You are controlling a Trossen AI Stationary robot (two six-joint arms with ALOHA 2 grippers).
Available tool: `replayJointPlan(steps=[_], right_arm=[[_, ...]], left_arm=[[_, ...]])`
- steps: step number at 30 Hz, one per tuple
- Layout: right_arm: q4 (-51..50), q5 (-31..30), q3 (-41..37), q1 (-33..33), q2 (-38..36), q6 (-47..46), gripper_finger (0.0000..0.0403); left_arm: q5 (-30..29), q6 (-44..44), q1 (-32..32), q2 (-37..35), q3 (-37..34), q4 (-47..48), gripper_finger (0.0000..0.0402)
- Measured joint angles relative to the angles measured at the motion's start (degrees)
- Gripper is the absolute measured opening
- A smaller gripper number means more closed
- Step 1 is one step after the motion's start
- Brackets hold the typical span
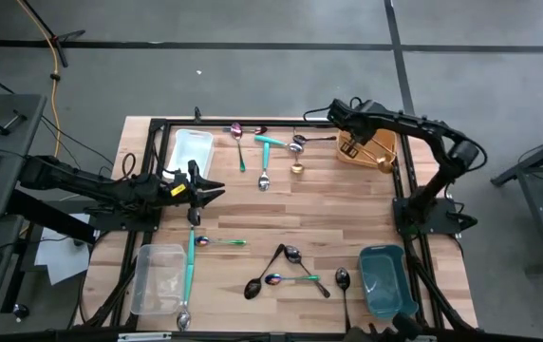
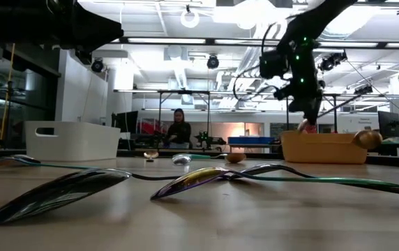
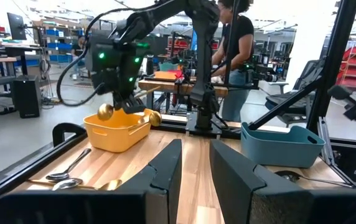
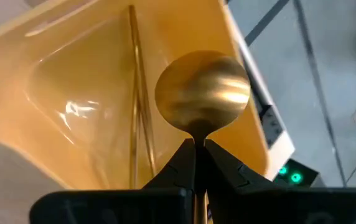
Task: Sort silverware by color (type)
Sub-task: Put the gold spoon into the yellow bin, then put the violet spoon into the white bin
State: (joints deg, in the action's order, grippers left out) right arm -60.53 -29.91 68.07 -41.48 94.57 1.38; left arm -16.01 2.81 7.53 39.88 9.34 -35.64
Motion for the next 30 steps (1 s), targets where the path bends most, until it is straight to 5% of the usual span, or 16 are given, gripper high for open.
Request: replayJointPlan(steps=[10,30], right_arm=[[3.2,4.7,0.0,-1.7,5.5,0.9,0.0007],[-3.2,6.7,0.0,-0.4,2.6,1.4,0.0068]], left_arm=[[0.0,0.1,0.0,0.0,0.0,0.3,0.0074],[0.0,0.0,0.0,0.0,0.0,0.3,0.0074]])
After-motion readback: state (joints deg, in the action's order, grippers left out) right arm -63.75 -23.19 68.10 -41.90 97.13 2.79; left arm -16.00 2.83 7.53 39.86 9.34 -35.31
